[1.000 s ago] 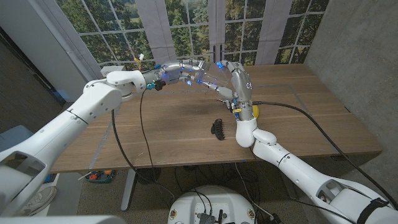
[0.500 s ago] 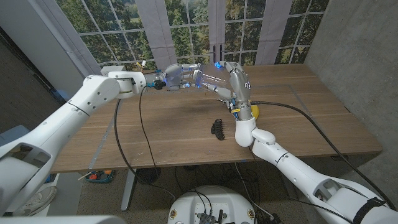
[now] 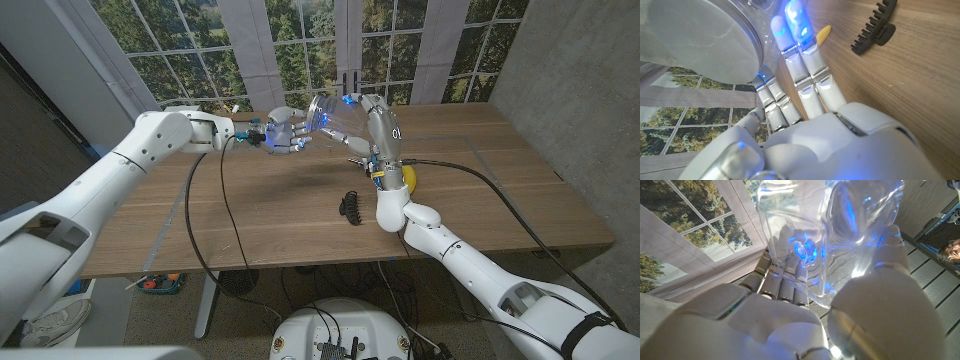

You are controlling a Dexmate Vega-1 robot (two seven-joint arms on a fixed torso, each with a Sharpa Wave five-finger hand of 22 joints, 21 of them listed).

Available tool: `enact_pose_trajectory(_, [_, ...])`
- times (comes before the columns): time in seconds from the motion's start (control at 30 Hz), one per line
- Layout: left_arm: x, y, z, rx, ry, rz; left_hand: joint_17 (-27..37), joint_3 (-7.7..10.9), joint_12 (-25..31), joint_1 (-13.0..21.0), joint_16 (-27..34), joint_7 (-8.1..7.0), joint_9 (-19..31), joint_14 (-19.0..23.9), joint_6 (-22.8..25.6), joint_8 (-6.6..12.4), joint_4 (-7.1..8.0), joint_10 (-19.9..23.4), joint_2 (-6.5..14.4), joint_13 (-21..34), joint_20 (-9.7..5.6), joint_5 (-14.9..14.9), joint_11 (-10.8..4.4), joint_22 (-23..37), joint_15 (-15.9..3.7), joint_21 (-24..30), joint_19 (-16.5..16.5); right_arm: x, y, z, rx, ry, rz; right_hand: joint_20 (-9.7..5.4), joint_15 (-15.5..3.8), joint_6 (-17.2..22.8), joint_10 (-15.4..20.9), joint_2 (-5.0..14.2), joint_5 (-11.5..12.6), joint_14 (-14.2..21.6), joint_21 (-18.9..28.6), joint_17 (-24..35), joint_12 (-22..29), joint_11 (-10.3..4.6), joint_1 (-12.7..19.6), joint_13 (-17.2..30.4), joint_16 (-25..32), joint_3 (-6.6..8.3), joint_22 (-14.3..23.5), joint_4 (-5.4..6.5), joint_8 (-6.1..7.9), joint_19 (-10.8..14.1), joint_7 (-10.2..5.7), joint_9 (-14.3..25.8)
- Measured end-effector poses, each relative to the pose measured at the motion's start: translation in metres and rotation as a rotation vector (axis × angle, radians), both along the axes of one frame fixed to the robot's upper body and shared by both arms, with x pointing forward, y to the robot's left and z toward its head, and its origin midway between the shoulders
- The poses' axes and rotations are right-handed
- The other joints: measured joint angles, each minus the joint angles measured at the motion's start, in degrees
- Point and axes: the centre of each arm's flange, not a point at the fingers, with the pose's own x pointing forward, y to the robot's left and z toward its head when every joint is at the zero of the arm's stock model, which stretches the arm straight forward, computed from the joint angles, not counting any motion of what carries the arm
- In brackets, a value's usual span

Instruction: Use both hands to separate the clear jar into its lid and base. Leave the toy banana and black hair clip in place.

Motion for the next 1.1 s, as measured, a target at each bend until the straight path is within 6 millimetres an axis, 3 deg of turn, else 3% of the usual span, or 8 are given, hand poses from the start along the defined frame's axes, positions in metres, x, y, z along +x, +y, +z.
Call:
enact_pose_trajectory(0.1, [0.003,0.002,0.003,-0.005,0.008,-0.017,0.7,7.56,0.3,1.15,2.25,0.0,1.86,-0.86,0.0,-0.02,-2.14,0.9,-0.39,2.09,-0.48,-0.22,0.05,2.22,-1.03,2.02,-2.31,0.001,-0.001,0.001,0.003,0.0,-0.006,0.0,0.0,0.0,0.0,0.0,0.0,0.0,0.28,0.0,-0.01,0.0,0.0,0.0,0.0,0.0,0.0,0.0,0.0,0.0,0.0,-0.03])
enact_pose_trajectory(0.17, [0.003,0.002,0.005,0.005,0.002,-0.024,1.22,15.69,0.47,7.18,3.77,0.12,3.9,-1.58,0.05,0.06,-6.89,2.7,0.94,3.59,-1.43,-2.32,0.22,3.49,-2.4,4.19,-4.04,0.001,-0.001,0.001,0.004,0.0,-0.009,0.0,0.0,0.0,0.0,0.0,-0.01,0.0,0.28,0.0,-0.03,0.0,0.0,0.0,0.0,-0.01,0.0,0.01,-0.01,0.0,0.0,-0.29])
enact_pose_trajectory(0.2, [0.003,0.002,0.005,0.009,-0.004,-0.024,1.49,18.18,0.47,9.9,4.48,2.46,4.78,-1.83,1.52,0.22,-9.71,5.38,1.28,4.32,-2.16,-3.1,2.1,4.11,-3.33,5.29,-4.98,0.001,-0.001,0.001,0.005,0.0,-0.009,0.0,0.01,0.0,0.0,0.0,-0.01,0.0,0.28,0.0,-0.04,0.0,-0.01,0.0,0.0,-0.1,0.0,0.1,-0.01,0.0,0.0,-0.93])
enact_pose_trajectory(0.27, [0.003,0.003,0.007,0.024,-0.024,-0.022,1.89,21.17,0.88,15.11,5.54,12.67,5.96,-2.11,10.37,0.29,-15.56,16.76,3.21,6.07,-3.56,-3.74,11.34,4.54,-5.13,6.85,-6.38,0.001,-0.001,0.002,0.005,0.0,-0.01,0.0,0.01,-0.01,0.0,3.0,-0.02,0.01,0.28,0.0,-0.07,0.0,-6.3,0.0,0.01,-0.15,0.0,0.15,-0.03,0.0,0.0,-1.94])
enact_pose_trajectory(0.3, [0.003,0.004,0.008,0.03,-0.042,-0.021,1.94,21.37,0.9,16.93,5.76,14.0,6.06,-1.94,11.71,0.25,-17.48,20.91,4.06,6.54,-3.89,-4.0,14.93,4.6,-5.42,7.39,-6.72,0.001,-0.002,0.002,0.006,-0.001,-0.01,0.0,0.01,-0.01,0.0,3.42,-0.06,0.01,0.28,0.0,-0.11,0.0,-6.73,-0.01,0.01,-0.15,0.0,0.15,-0.1,0.0,0.0,-3.57])
enact_pose_trajectory(0.83, [-0.027,0.002,0.039,0.295,-0.46,-0.051,4.95,15.99,1.76,32.34,13.93,13.32,10.68,0.35,16.12,1.09,-23.08,24.88,0.11,12.85,-5.23,-4.41,14.1,9.2,-5.23,15.8,-14.28,0.01,-0.01,0.005,0.036,0.022,-0.042,0.01,0.02,-0.01,0.01,3.85,-0.2,0.03,0.28,0.0,-0.14,0.0,-7.16,0.0,0.01,-0.14,0.01,0.14,-0.12,0.01,-0.01,-3.58])
enact_pose_trajectory(0.97, [-0.037,0.0,0.045,0.408,-0.569,-0.034,5.83,12.46,-0.69,41.94,13.25,14.52,11.63,-1.57,13.35,-0.23,-22.51,21.37,-2.65,15.9,-2.73,-4.62,11.06,8.64,-3.33,17.62,-20.68,0.01,-0.01,0.006,0.038,0.015,-0.043,0.01,0.02,-0.01,0.01,3.85,-0.2,0.03,0.28,0.0,-0.18,0.0,-7.15,0.0,0.01,-0.14,0.01,0.15,-0.12,-0.01,-0.01,-3.58])
enact_pose_trajectory(1.1, [-0.045,0.001,0.049,0.527,-0.687,0.041,10.37,5.42,-2.33,49.04,9.53,11.57,13.77,-10.51,3.33,-1.78,-21.42,14.2,-4.18,23.65,0.94,-4.67,10.58,8.99,-2.91,21.5,-32.5,0.01,-0.012,0.007,0.04,0.013,-0.046,0.31,0.02,-0.01,0.01,3.84,-0.2,0.03,0.28,0.0,-0.19,0.0,-7.15,0.0,0.01,-0.14,0.02,0.14,-0.12,-0.52,-0.01,-3.58])
